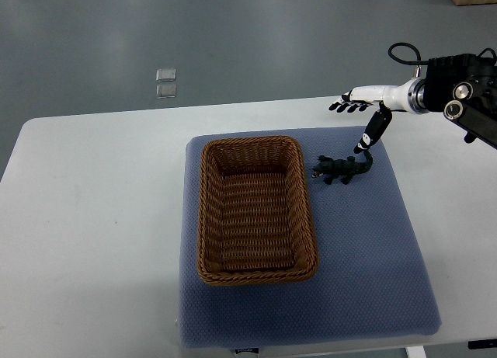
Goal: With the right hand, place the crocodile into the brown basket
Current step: 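Lower the right hand onto the crocodile and close the fingers around it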
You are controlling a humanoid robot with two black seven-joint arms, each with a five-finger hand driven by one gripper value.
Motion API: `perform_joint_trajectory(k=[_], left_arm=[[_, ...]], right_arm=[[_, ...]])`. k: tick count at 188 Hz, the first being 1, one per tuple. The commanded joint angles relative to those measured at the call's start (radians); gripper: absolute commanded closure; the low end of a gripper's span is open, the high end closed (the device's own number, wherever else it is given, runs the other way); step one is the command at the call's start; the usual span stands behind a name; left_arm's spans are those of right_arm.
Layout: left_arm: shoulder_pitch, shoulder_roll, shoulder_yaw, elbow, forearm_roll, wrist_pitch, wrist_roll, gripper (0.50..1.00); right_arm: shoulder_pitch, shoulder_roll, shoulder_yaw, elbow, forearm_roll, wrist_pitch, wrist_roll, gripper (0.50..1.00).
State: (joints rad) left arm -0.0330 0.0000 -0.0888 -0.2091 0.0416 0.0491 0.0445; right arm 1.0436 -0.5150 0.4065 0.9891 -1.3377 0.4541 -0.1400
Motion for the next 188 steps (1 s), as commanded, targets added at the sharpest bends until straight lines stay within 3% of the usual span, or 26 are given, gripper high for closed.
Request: perform_joint_trajectory(k=[1,188], left_arm=[[0.001,0.0,0.0,0.002,0.0,0.002,0.0,0.5],[-0.001,0.0,0.001,0.0,0.0,0.0,0.0,0.5]], right_arm=[[-0.002,0.012,-0.04,0.0,-0.024,-0.023,0.007,0.574],[-0.036,0.093,-0.143,-0.061,-0.207,-0.109,0.023,0.576]])
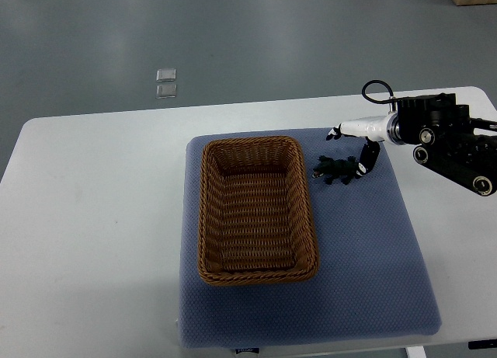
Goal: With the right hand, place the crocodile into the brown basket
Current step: 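Lower the right hand onto the crocodile and close the fingers around it, then lift the crocodile with the right hand above the cushion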
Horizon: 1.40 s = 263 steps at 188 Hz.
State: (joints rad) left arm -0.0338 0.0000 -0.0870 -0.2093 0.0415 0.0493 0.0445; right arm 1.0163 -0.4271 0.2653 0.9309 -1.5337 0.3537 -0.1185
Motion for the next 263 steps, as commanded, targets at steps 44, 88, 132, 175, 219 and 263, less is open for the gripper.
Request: perform_joint_trajectory(k=[44,88,132,175,219,263], left_arm=[[0.0,0.0,0.0,0.001,0.0,0.0,0.0,0.5],[0.002,0.0,0.0,0.001,0.0,0.0,0.0,0.5],[0.002,0.0,0.0,0.001,0.0,0.0,0.0,0.5],[0.0,0.0,0.0,-0.001,0.0,0.0,0.0,0.5],[0.002,0.0,0.0,-0.001,0.0,0.0,0.0,0.5],[0.0,0.0,0.0,-0.001,0.0,0.0,0.0,0.5]], right_arm=[[-0.018,-0.001,-0.018,-0.003,-0.02,-0.01,0.014,0.579],[-0.028,-0.001,-0.018,-0.003,-0.022,-0.012,0.016,0.599],[-0.033,-0.001,-0.02,-0.004,-0.022,-0.024,0.017,0.668],[-0.041,-0.001,-0.021,-0.009,-0.046,-0.035,0.03,0.805],[-0.03,-0.013,-0.017,-0.014,-0.042,-0.038,0.031,0.899],[-0.008,-0.019,-0.009,-0.012,-0.033,-0.035,0.04,0.897]])
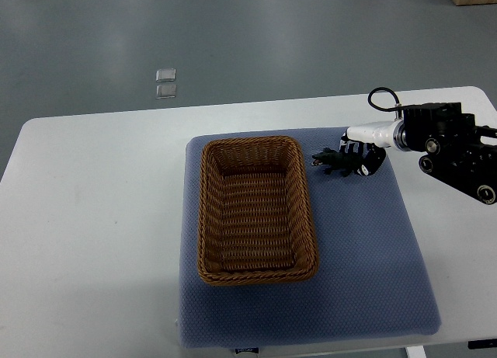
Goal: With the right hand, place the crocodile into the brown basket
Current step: 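Lift the crocodile with the right hand above the cushion, then carry the crocodile over the wicker basket and lower it inside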
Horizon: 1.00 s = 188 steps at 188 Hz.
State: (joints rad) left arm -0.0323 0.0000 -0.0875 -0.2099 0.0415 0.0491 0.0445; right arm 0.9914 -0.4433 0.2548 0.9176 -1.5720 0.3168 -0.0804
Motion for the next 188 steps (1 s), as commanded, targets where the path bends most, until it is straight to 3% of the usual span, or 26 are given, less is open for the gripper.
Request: perform_joint_trajectory(k=[1,81,128,188], left_arm=[[-0.001,0.0,0.0,0.0,0.0,0.0,0.0,0.5],[-0.001,0.0,0.0,0.0,0.0,0.0,0.0,0.5],[-0.001,0.0,0.0,0.0,0.0,0.0,0.0,0.5],[-0.001,0.0,0.0,-0.005,0.001,0.0,0.0,0.5]], right_arm=[[0.016,-0.003,0.001,0.001,0.006,0.002,0.002,0.897],[0.116,-0.048,0.012,0.023,0.043,0.036,0.004,0.885],[0.194,-0.057,0.012,0.109,0.144,0.058,0.005,0.887],[0.233,0.061,0.004,0.173,0.155,0.059,0.013,0.883]])
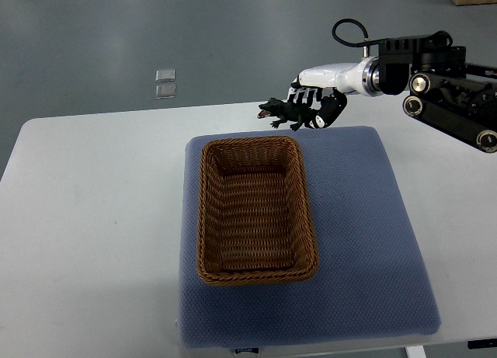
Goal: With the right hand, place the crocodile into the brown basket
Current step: 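Carry the crocodile over the wicker basket and lower it inside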
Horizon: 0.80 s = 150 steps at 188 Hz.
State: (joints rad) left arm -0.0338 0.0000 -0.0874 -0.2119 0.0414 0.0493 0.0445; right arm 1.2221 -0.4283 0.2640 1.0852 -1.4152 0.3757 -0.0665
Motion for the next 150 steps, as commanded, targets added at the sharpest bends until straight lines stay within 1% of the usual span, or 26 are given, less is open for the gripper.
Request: perform_joint_trajectory(k=[1,41,80,150], left_arm=[[0.0,0.0,0.0,-0.003,0.0,0.0,0.0,0.5],[0.0,0.0,0.0,-0.004,0.0,-0.002,0.0,0.5],[0.0,0.0,0.0,-0.009,0.0,-0.002,0.0,0.5],[0.0,0.0,0.0,-0.007,0.002,-0.002,0.0,0.5]], right_arm=[[0.002,0.055,-0.008,0.005,-0.002,0.0,-0.001,0.883],[-0.007,0.148,-0.054,0.002,-0.011,-0.003,-0.001,0.883],[-0.046,0.206,-0.084,-0.007,-0.013,-0.008,-0.001,0.879],[-0.095,0.214,-0.088,-0.011,-0.018,-0.008,-0.001,0.859]])
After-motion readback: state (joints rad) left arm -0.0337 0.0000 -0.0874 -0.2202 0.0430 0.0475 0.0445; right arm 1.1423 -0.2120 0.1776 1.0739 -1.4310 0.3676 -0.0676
